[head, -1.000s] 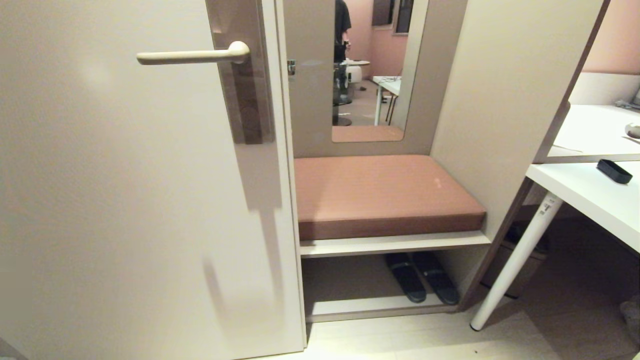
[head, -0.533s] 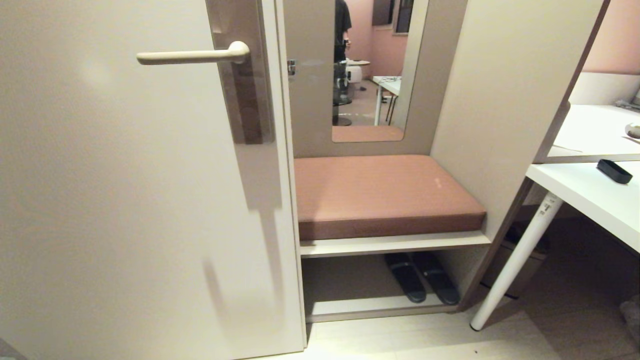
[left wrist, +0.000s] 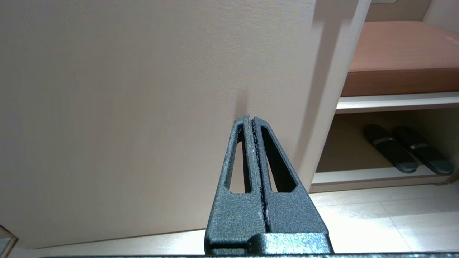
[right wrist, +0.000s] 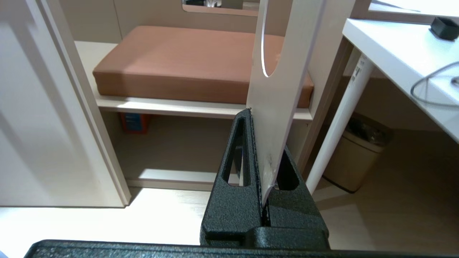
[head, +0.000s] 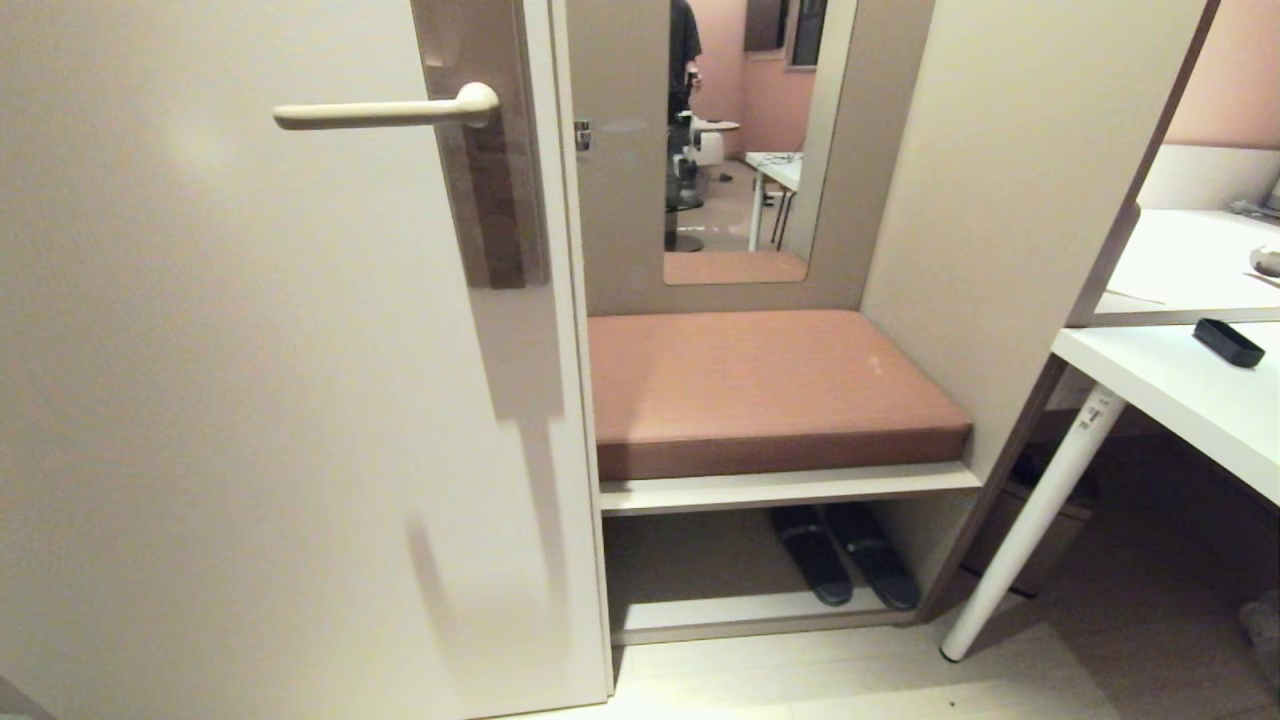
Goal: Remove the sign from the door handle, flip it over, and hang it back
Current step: Hand it to the other hand
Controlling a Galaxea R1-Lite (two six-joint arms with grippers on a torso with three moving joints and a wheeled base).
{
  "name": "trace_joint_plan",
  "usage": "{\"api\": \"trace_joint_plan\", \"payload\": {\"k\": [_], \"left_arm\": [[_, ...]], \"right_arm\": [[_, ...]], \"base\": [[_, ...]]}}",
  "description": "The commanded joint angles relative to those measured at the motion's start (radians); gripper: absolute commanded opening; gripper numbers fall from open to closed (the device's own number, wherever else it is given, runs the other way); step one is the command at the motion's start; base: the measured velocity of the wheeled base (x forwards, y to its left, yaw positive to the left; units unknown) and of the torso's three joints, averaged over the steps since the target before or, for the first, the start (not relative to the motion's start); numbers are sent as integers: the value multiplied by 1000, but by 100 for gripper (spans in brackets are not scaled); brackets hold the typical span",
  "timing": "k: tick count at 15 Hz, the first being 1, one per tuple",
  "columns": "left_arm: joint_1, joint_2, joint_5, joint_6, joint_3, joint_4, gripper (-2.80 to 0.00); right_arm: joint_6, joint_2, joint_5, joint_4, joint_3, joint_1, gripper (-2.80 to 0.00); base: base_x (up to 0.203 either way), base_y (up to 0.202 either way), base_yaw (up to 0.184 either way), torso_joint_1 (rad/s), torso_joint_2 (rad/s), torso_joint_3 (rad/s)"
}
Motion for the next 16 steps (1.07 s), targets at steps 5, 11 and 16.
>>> {"api": "trace_joint_plan", "payload": {"k": [5,11,16], "left_arm": [[0,1,-1,3,0,1,-280],[0,1,-4,1,0,-1,-280],[0,1,-8,5,0,-1,-280]], "right_arm": [[14,479,2,-227,-125,6,-280],[17,818,28,-375,-330,7,-280],[-9,1017,233,-386,-518,7,-280]], "base": [[0,0,0,0,0,0],[0,0,0,0,0,0],[0,0,0,0,0,0]]}}
